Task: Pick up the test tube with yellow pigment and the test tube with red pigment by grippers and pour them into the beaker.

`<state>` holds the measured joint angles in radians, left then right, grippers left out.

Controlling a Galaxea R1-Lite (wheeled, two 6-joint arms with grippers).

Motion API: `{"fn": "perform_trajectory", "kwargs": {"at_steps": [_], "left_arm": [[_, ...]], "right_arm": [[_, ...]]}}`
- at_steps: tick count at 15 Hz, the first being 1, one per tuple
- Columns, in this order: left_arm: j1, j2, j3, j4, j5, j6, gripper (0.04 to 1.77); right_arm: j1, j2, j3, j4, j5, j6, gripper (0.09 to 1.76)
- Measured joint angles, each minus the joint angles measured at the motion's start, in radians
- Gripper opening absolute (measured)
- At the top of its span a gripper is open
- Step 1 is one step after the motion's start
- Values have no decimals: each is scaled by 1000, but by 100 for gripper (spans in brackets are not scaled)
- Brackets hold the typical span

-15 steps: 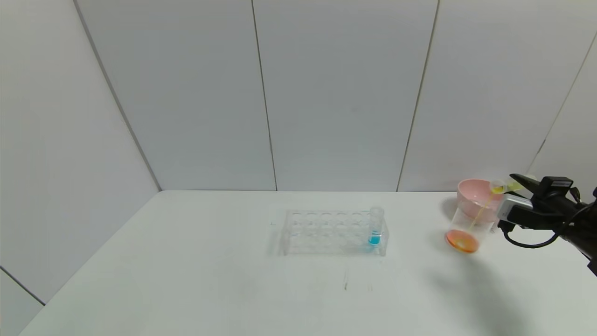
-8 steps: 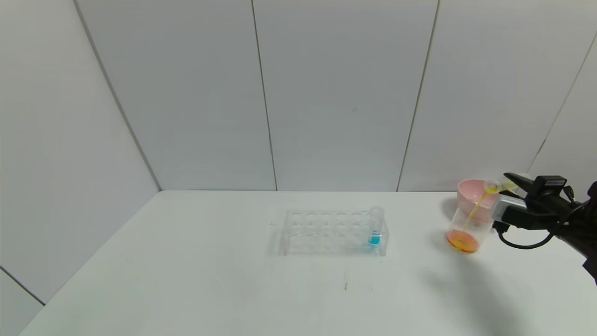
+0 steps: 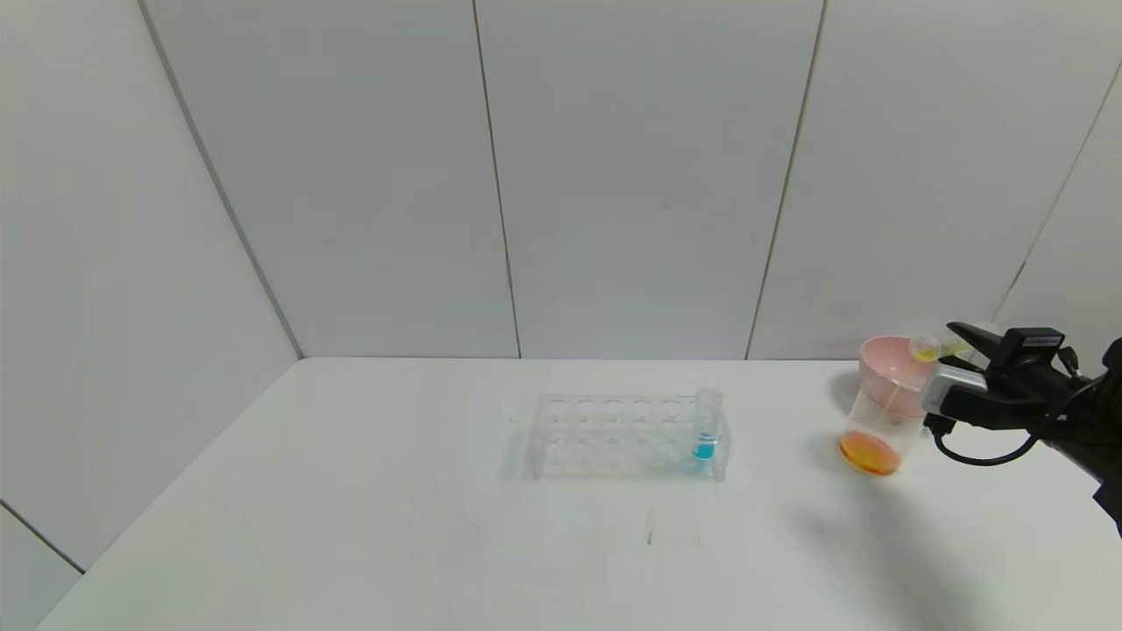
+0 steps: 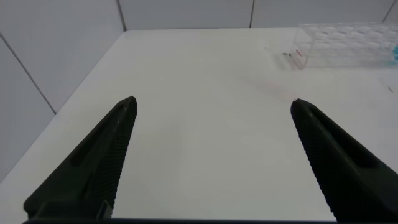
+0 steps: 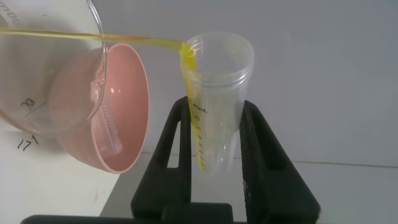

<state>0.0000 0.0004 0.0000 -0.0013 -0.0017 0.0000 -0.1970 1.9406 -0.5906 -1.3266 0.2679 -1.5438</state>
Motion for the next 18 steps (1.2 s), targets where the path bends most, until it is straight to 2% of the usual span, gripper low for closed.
{"fn": "perform_trajectory", "kwargs": {"at_steps": [18], "left_arm": [[0, 0, 0, 0, 0, 0, 176]], "right_arm": [[12, -6, 13, -1, -18, -75, 53]]}}
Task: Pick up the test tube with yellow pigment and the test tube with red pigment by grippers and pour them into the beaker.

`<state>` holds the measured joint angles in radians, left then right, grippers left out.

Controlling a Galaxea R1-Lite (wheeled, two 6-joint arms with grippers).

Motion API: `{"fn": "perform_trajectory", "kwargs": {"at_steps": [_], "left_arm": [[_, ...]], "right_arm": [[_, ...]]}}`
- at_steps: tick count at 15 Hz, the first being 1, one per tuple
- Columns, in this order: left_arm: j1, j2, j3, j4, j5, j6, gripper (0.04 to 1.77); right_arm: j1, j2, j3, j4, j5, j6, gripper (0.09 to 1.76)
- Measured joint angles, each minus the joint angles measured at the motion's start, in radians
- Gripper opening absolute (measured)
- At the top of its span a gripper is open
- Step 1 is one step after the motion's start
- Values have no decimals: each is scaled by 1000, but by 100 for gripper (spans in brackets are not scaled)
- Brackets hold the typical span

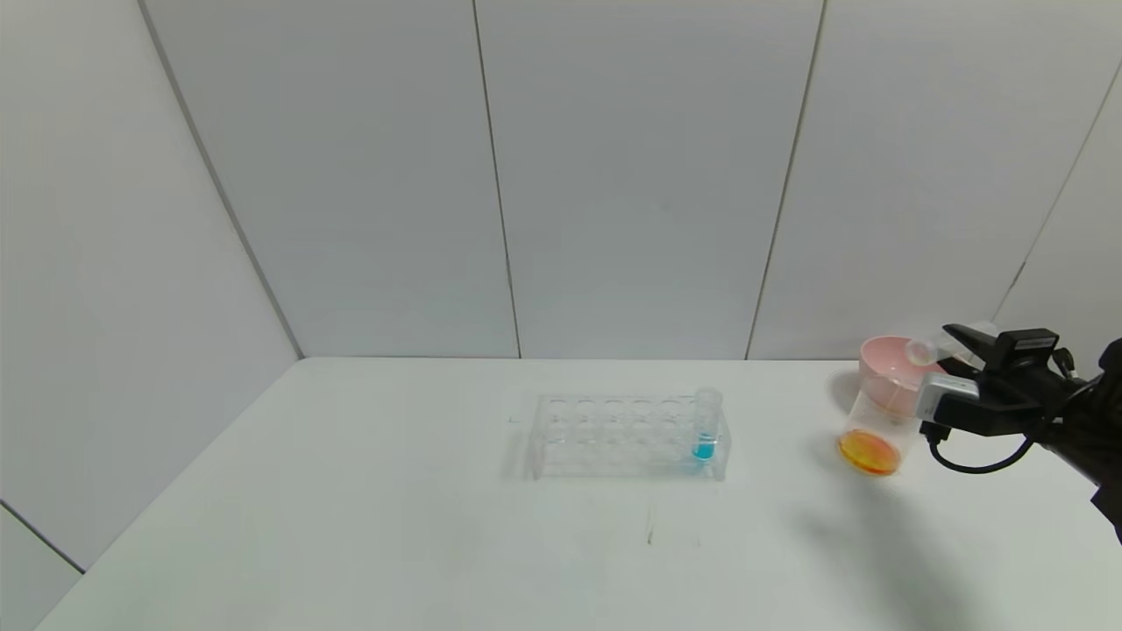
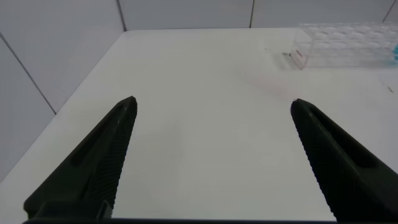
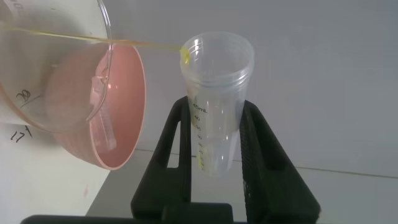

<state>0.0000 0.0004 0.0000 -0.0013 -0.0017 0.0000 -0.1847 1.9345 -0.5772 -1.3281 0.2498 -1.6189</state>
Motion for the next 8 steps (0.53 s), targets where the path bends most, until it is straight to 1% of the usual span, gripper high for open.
{"fn": "perform_trajectory", "kwargs": {"at_steps": [8], "left_arm": [[0, 0, 0, 0, 0, 0, 176]], "right_arm": [[1, -3, -1, -1, 0, -1, 53]]}}
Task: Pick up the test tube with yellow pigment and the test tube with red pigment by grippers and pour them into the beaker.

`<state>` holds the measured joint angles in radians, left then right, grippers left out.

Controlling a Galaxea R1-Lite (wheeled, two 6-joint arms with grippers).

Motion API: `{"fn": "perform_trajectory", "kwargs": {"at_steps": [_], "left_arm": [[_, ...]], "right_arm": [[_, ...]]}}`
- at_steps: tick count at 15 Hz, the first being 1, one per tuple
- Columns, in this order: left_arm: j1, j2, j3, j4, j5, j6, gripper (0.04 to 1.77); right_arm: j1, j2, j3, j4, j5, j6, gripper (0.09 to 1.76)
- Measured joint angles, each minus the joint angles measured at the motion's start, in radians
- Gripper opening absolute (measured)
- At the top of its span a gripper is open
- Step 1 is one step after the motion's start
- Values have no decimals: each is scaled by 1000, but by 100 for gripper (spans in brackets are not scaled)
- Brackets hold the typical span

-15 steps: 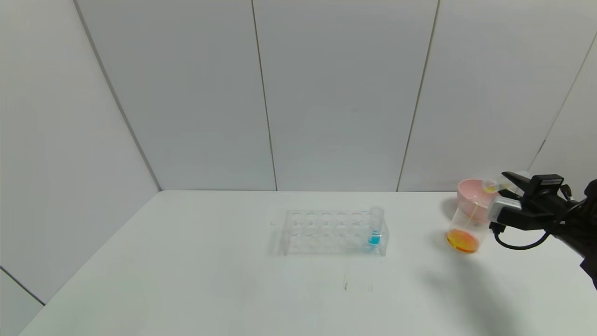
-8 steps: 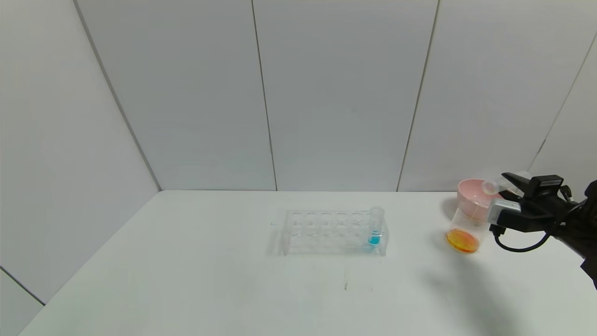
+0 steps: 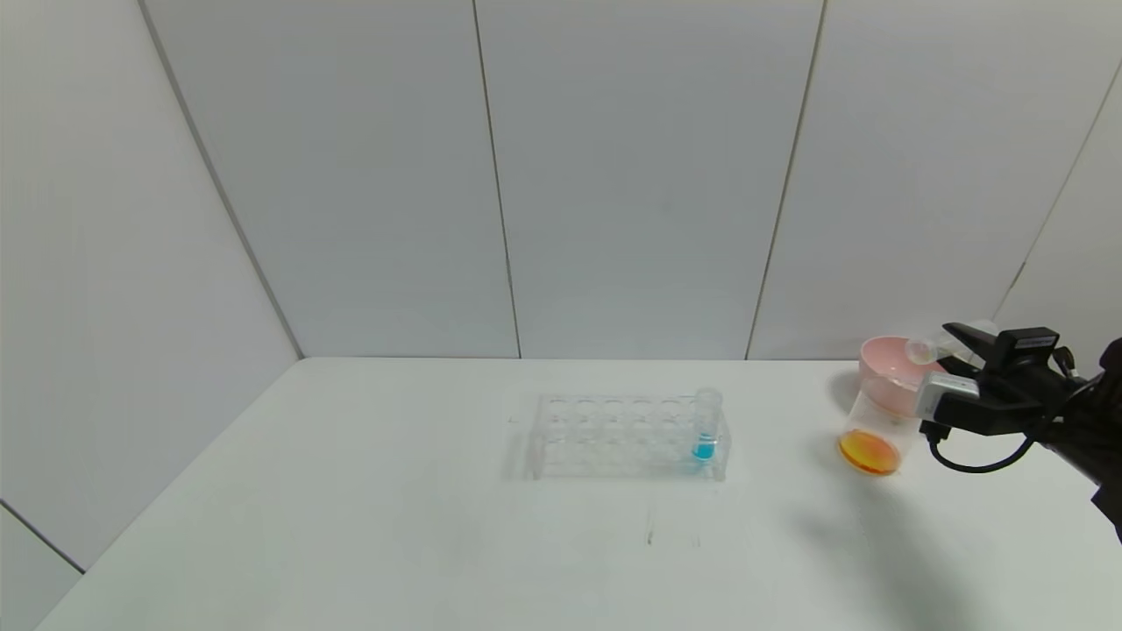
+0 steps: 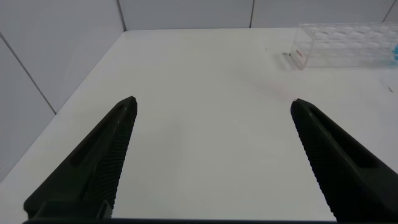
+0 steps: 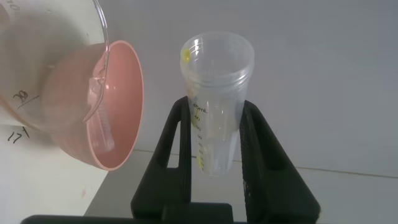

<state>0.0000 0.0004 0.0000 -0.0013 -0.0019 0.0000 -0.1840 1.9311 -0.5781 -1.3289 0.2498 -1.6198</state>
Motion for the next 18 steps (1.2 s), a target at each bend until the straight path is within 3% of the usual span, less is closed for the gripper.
{"fn": "perform_trajectory", "kwargs": {"at_steps": [3, 5, 8, 13, 15, 18], "left_arm": [[0, 0, 0, 0, 0, 0, 176], [0, 0, 0, 0, 0, 0, 176], [0, 0, 0, 0, 0, 0, 176], [0, 0, 0, 0, 1, 0, 176], [0, 0, 0, 0, 0, 0, 176], [0, 0, 0, 0, 0, 0, 176]], "right_arm": [[0, -2, -1, 2, -5, 9, 53], [-3, -4, -31, 7, -37, 81, 53], [-7, -1, -109, 62, -101, 417, 53], [-11, 66, -255, 140, -161, 1150, 53], [-11, 117, -281, 145, -169, 1319, 53], [-12, 184, -305, 144, -171, 1383, 53]]}}
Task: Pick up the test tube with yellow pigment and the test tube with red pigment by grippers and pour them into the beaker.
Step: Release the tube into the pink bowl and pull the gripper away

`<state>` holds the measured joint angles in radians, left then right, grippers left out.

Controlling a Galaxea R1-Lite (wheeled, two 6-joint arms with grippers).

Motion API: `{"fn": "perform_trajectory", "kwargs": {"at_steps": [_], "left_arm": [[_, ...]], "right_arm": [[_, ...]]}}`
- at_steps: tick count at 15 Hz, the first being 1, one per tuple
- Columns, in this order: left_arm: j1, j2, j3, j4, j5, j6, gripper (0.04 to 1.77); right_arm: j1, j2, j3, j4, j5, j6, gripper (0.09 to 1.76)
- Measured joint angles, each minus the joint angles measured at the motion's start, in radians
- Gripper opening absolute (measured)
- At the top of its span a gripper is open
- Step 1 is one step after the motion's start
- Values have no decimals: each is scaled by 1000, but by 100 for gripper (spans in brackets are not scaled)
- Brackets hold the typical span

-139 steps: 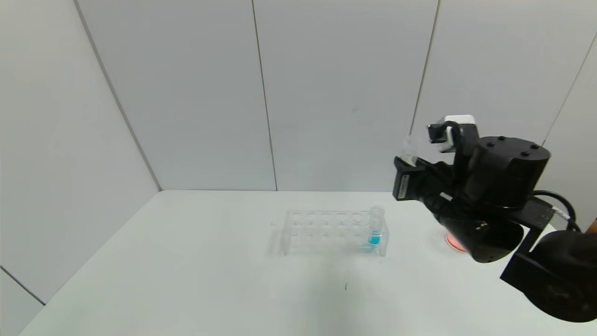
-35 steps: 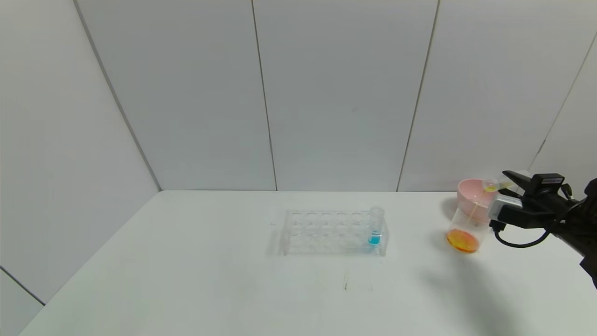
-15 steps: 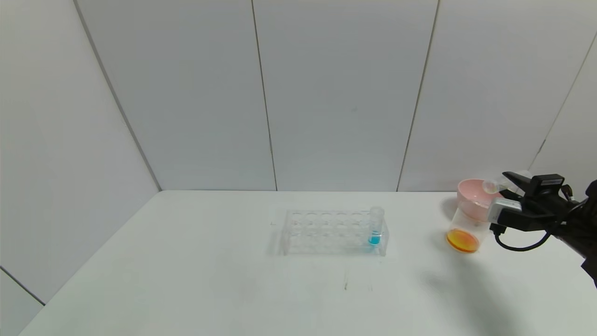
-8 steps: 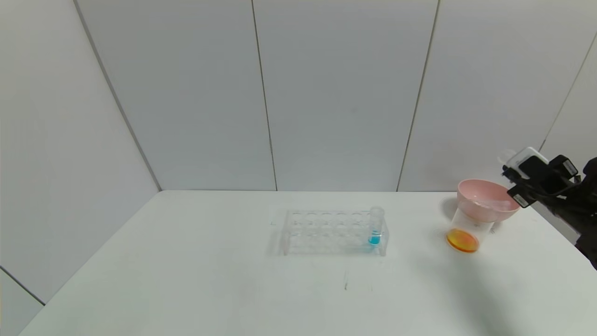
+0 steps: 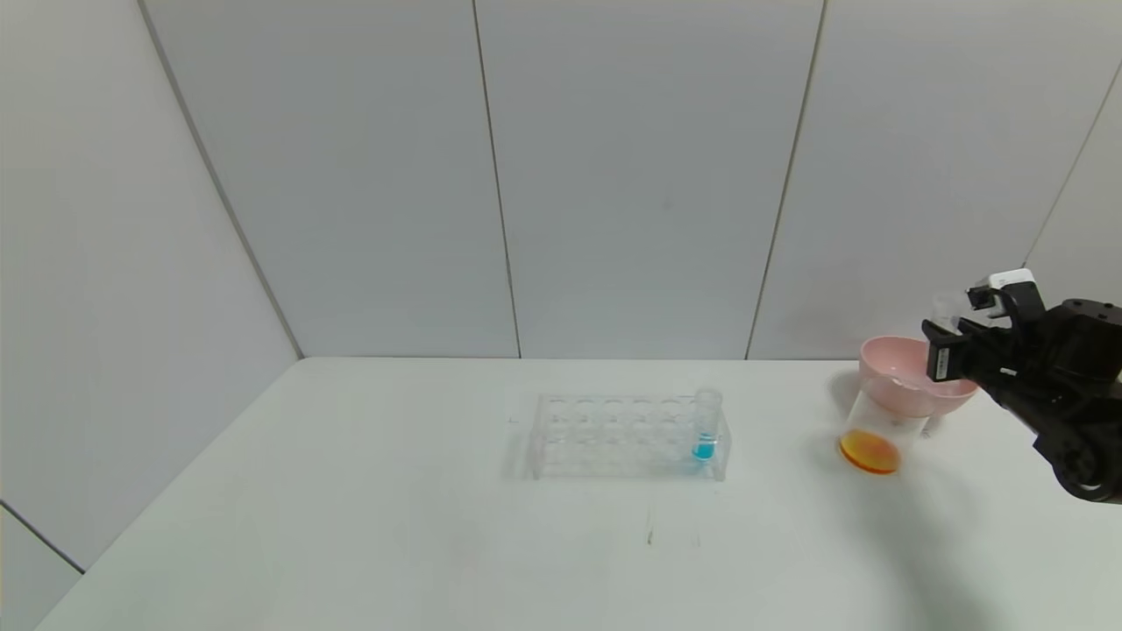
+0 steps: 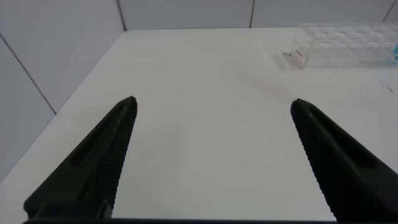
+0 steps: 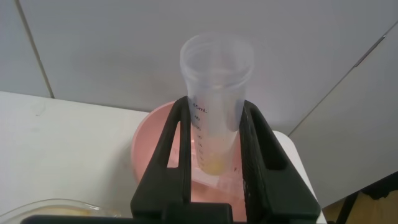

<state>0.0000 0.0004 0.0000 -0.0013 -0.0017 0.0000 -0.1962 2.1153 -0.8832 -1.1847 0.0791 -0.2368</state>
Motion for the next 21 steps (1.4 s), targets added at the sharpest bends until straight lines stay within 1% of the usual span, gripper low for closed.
{"fn": "perform_trajectory", "kwargs": {"at_steps": [3, 6, 10, 13, 15, 17, 19, 21], "left_arm": [[0, 0, 0, 0, 0, 0, 176], [0, 0, 0, 0, 0, 0, 176], [0, 0, 0, 0, 0, 0, 176], [0, 0, 0, 0, 0, 0, 176], [0, 0, 0, 0, 0, 0, 176], [0, 0, 0, 0, 0, 0, 176], [0, 0, 0, 0, 0, 0, 176], [0, 0, 0, 0, 0, 0, 176]], "right_arm": [[0, 37, -17, 0, 0, 13, 89], [-1, 49, -22, -1, 0, 16, 115], [-4, 39, -27, -2, 0, 15, 137], [-18, -11, -27, -1, 0, 16, 148], [-31, -87, -21, 9, 1, 19, 153], [-52, -209, -9, 59, -9, 37, 157], [-67, -374, 7, 160, -42, 66, 160], [-73, -574, 35, 282, -77, 98, 163]]}}
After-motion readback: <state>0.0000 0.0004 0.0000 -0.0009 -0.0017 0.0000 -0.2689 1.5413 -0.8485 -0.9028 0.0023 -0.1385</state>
